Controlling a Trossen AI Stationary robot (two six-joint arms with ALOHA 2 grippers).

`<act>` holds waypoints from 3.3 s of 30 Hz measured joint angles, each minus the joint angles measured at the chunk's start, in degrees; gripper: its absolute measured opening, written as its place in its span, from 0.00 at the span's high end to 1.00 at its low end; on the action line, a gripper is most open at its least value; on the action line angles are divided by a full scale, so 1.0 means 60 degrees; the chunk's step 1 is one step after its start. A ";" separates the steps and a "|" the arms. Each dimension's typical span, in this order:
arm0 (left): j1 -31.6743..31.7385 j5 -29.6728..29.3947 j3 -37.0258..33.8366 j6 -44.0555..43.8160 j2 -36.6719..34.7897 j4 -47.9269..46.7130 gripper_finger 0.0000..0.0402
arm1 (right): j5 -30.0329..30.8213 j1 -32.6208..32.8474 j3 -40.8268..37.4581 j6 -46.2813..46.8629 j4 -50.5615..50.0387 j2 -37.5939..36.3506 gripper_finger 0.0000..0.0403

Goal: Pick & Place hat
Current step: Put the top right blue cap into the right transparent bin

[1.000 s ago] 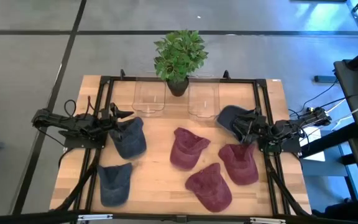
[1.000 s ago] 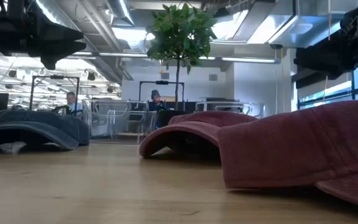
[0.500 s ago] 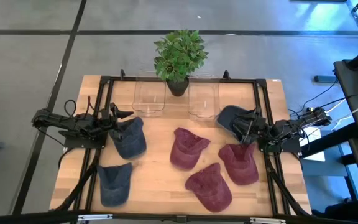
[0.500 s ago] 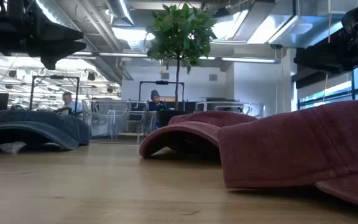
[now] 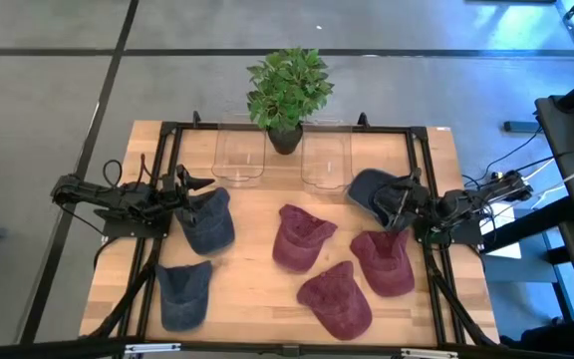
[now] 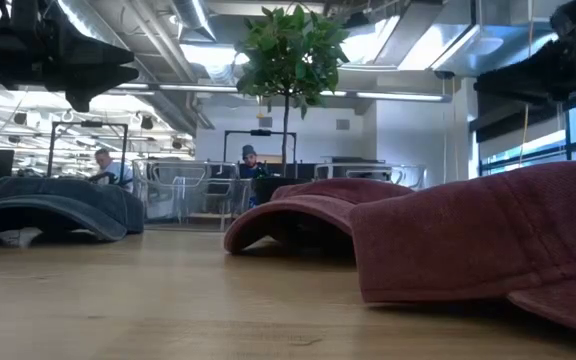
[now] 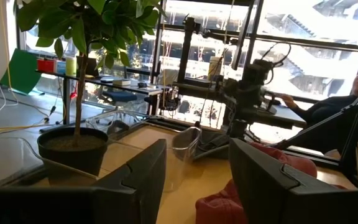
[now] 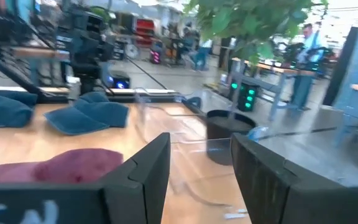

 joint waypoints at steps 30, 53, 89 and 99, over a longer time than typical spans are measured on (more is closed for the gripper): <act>-0.0001 -0.0118 0.0001 0.0826 0.0003 -0.0010 0.57 | -0.5215 -0.1209 0.8627 1.2754 -1.4743 0.8056 0.58; -0.0001 -0.0141 0.0005 0.0828 0.0000 -0.0006 0.57 | -0.7198 -0.4685 0.7148 0.9285 -1.3663 1.0948 0.40; 0.0002 -0.0537 0.0005 0.0749 0.0002 -0.0075 0.57 | -0.7018 -0.7249 0.5227 0.3880 -1.0951 1.5177 0.63; 0.0001 -0.0628 0.0005 0.0749 0.0003 -0.0075 0.57 | -0.7041 -0.7246 0.5225 0.3967 -1.0933 1.5177 0.96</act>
